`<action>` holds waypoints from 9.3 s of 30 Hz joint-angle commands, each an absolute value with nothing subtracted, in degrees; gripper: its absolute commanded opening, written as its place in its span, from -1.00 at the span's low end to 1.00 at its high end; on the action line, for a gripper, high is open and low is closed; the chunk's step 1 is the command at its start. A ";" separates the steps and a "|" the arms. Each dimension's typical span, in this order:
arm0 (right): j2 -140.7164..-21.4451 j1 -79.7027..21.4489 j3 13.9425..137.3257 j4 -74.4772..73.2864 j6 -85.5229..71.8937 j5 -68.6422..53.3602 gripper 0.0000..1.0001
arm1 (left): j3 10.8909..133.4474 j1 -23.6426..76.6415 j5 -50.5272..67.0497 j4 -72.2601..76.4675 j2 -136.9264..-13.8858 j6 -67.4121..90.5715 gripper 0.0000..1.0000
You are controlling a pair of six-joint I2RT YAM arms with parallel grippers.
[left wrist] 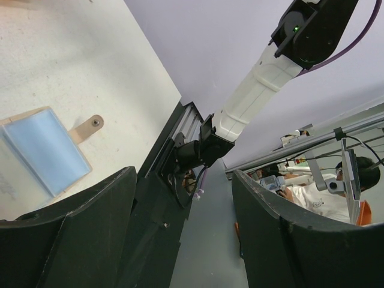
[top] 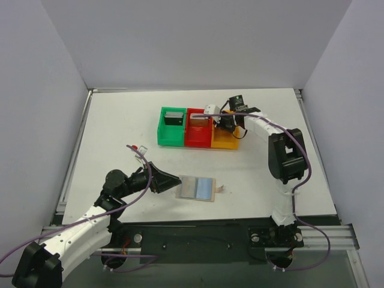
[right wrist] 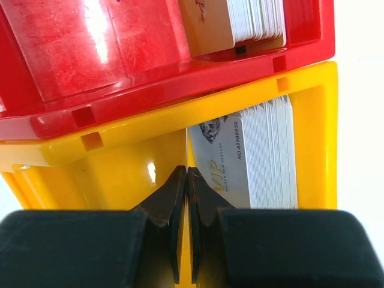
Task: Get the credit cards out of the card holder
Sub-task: Place the credit card in the storage box, then remove the credit card from the card holder.
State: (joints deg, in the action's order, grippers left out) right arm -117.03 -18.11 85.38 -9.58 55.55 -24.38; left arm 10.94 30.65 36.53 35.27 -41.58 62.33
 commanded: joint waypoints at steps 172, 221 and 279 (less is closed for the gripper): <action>-104.15 -67.76 65.04 -22.24 -44.56 22.15 -0.12 | 12.39 34.98 12.04 36.74 -83.40 66.18 -1.00; -103.80 -70.05 68.64 -21.80 -42.89 23.38 0.03 | 6.59 43.68 -5.36 30.06 -69.61 73.83 -1.00; -94.22 -67.94 57.04 -16.08 -48.25 18.90 -1.00 | 9.05 40.87 5.44 41.04 -71.62 69.17 -0.63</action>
